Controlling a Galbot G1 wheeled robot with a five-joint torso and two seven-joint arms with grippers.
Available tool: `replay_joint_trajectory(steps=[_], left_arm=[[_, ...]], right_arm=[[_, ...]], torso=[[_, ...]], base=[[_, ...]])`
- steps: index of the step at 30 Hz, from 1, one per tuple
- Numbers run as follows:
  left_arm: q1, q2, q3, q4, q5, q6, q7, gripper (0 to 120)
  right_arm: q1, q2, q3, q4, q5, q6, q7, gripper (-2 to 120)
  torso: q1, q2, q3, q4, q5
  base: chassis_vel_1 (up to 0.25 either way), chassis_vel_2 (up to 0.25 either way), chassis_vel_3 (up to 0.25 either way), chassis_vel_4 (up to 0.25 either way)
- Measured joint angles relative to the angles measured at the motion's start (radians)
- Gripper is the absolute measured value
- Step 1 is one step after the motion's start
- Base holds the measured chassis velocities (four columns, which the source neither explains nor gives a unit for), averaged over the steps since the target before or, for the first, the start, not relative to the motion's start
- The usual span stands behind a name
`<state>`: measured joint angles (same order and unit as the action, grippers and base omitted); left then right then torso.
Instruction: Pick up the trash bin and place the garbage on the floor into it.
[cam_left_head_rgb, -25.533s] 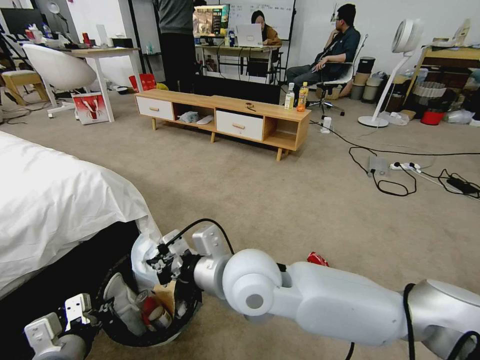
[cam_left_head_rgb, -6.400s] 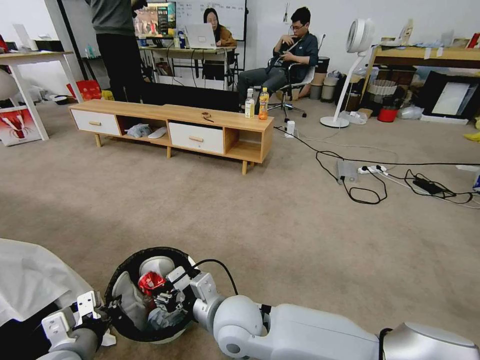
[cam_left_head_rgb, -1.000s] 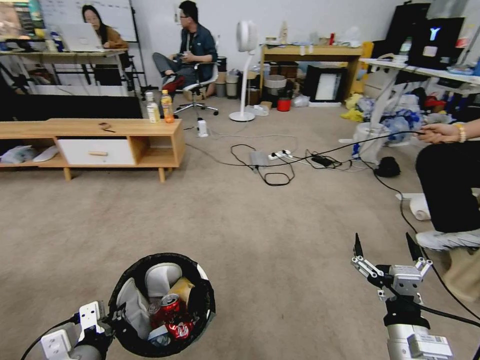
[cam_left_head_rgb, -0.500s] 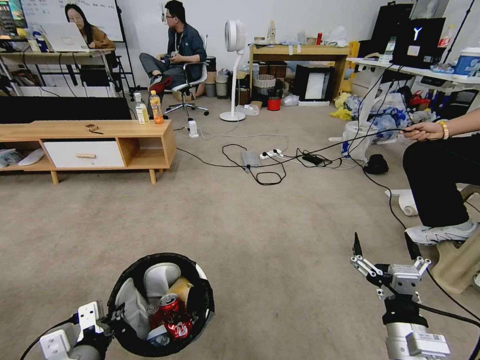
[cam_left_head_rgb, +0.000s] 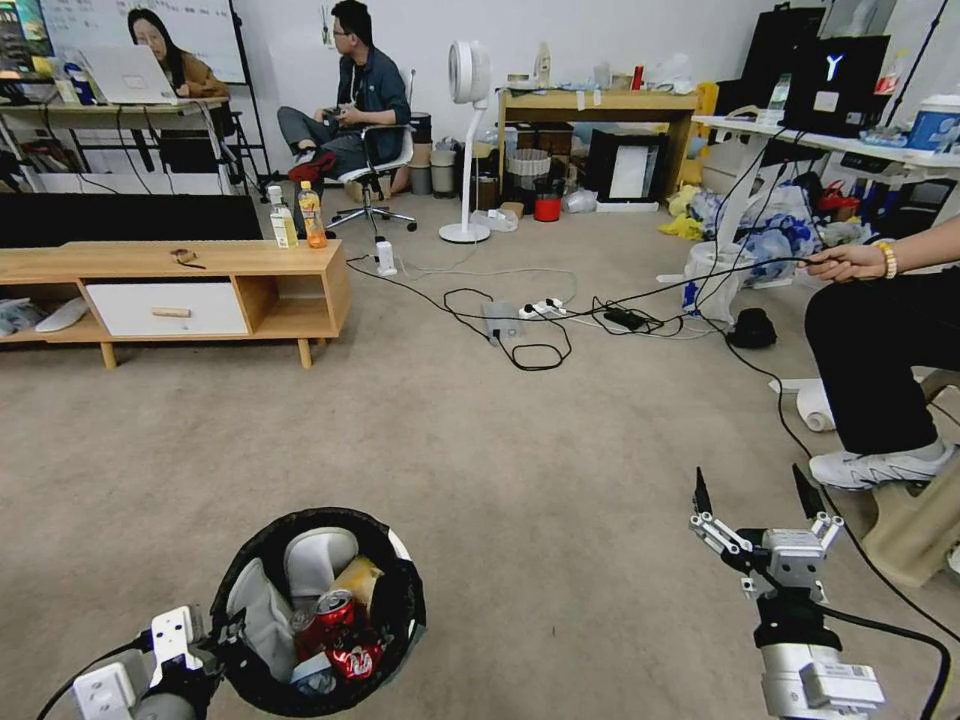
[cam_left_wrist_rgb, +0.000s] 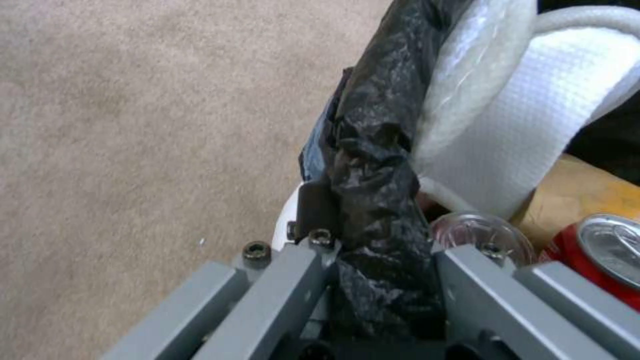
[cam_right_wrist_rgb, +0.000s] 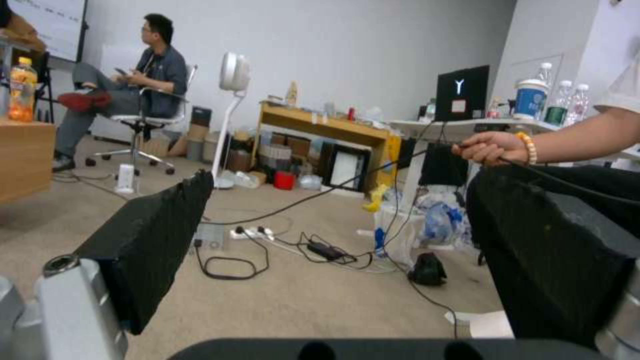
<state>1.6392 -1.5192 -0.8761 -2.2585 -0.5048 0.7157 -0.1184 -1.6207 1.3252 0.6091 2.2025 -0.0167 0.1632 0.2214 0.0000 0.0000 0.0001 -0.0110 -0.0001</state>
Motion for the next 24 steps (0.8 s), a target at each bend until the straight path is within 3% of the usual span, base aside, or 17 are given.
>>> replay_joint_trajectory(steps=[24], left_arm=[[0.004, -0.002, -0.003, -0.005, 0.0, -0.001, 0.002, 3]], right_arm=[[0.001, -0.003, -0.002, -0.004, 0.006, 0.002, -0.001, 100]], torso=[[0.0, 0.0, 0.0, -0.0001, -0.0001]], base=[[-0.164, 0.153, 0.151, -0.164]])
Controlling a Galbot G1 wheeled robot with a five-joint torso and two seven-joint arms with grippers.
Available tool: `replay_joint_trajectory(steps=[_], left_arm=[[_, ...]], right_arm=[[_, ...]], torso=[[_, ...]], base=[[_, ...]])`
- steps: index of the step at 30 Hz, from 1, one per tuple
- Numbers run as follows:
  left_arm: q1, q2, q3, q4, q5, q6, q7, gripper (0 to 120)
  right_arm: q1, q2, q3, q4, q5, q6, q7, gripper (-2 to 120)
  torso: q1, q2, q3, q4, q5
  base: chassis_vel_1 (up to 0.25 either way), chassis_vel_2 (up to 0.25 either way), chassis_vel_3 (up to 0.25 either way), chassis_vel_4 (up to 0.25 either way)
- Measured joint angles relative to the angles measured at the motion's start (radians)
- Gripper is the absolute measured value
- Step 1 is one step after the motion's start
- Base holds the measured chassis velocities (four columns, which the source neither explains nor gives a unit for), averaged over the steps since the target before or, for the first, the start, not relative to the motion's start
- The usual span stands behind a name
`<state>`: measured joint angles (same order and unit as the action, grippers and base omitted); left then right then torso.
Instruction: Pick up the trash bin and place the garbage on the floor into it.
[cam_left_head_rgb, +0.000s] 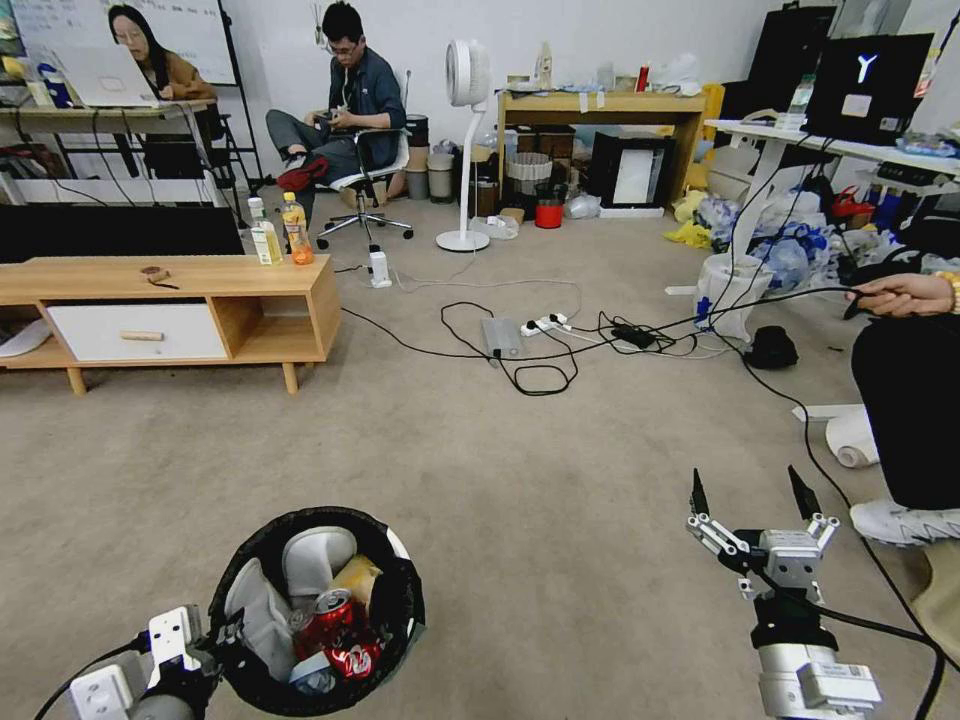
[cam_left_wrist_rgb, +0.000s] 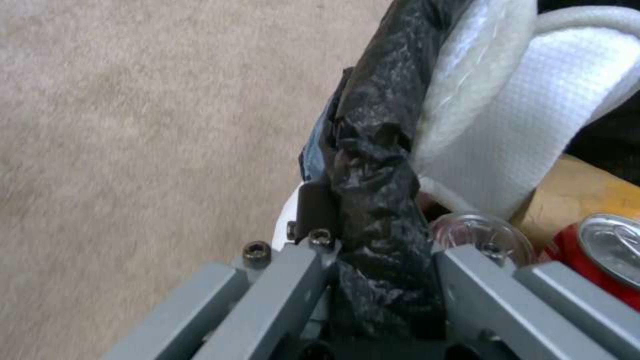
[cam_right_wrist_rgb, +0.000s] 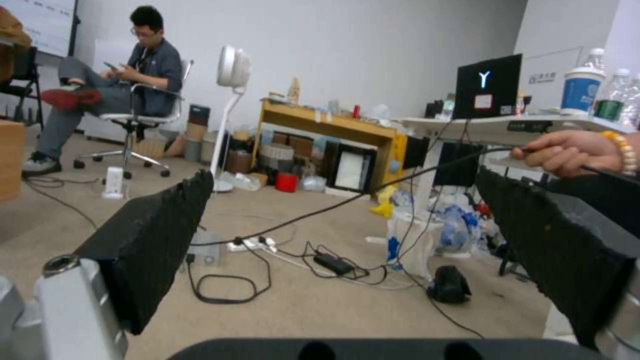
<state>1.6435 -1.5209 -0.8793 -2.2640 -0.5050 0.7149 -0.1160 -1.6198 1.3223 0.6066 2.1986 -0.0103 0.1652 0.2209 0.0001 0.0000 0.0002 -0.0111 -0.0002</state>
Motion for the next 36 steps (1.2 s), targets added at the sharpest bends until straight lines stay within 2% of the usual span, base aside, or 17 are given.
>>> replay_joint_trajectory(steps=[8, 36], left_arm=[[0.001, 0.006, -0.007, -0.006, -0.011, 0.0, -0.001, 3], [0.003, 0.013, -0.022, -0.024, -0.038, 0.01, -0.019, 3]], right_arm=[[-0.001, 0.001, -0.004, 0.003, 0.0, 0.003, -0.007, 100], [-0.003, -0.002, 0.002, 0.012, 0.009, -0.004, -0.015, 100]], torso=[[0.0, 0.0, 0.0, 0.0, 0.0002], [0.0, 0.0, 0.0, 0.0001, 0.0001]], base=[[-0.118, 0.124, 0.131, -0.092], [0.002, -0.001, -0.004, 0.001]])
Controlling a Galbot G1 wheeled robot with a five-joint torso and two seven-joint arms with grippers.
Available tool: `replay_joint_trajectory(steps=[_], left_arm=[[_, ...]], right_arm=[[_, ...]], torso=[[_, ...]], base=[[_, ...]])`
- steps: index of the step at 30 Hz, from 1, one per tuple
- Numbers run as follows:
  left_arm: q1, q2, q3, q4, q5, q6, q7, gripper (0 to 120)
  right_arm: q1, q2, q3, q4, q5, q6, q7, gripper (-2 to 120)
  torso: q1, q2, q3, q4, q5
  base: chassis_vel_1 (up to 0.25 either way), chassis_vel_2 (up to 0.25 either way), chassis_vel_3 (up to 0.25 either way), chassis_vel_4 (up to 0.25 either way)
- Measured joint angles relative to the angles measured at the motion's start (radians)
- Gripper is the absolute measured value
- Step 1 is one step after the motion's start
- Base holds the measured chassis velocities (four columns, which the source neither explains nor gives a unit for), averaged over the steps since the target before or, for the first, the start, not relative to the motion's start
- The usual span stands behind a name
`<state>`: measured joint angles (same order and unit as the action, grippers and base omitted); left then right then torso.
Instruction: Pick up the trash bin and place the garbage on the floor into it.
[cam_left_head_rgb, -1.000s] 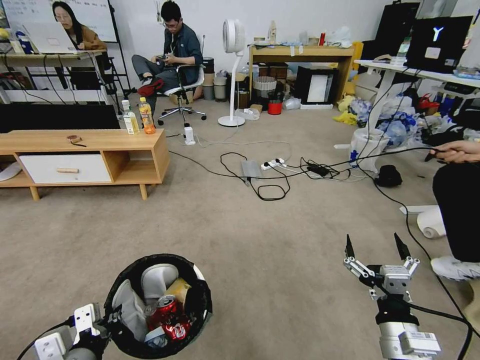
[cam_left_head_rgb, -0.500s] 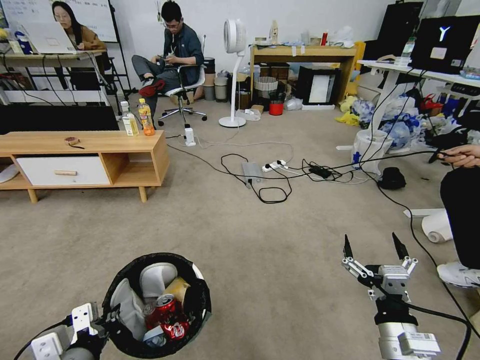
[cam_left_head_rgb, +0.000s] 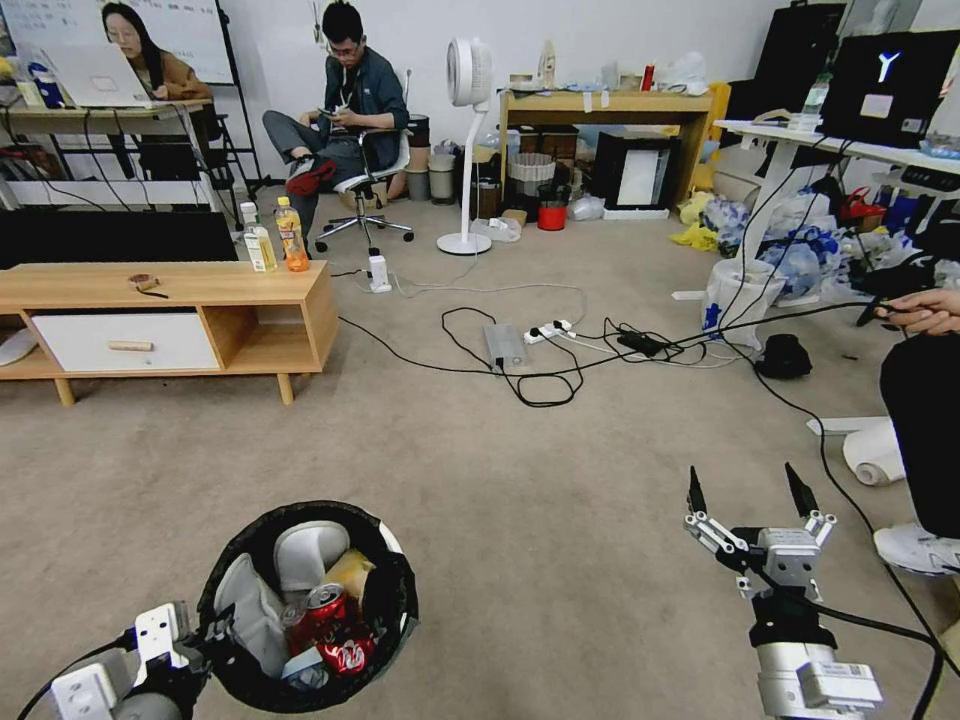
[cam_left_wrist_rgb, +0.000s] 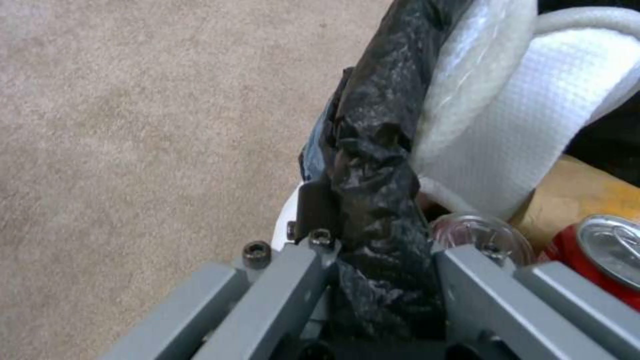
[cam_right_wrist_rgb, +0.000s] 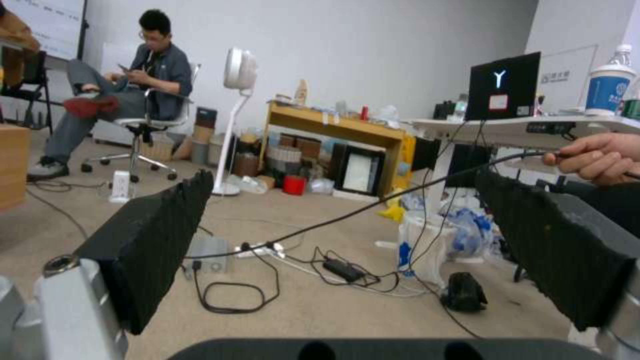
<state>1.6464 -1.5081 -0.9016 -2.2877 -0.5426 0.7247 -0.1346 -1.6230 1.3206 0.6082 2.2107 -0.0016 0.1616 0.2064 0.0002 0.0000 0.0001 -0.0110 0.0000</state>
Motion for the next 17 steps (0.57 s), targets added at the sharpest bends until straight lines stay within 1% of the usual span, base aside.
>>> replay_joint_trajectory(steps=[17], left_arm=[[0.009, -0.001, -0.003, -0.018, -0.006, 0.001, -0.001, 3]], right_arm=[[-0.014, -0.003, 0.008, 0.014, 0.0, 0.001, -0.003, 100]], torso=[[0.0, 0.0, 0.0, 0.0, 0.0]], base=[[0.0, 0.0, 0.0, 0.0]])
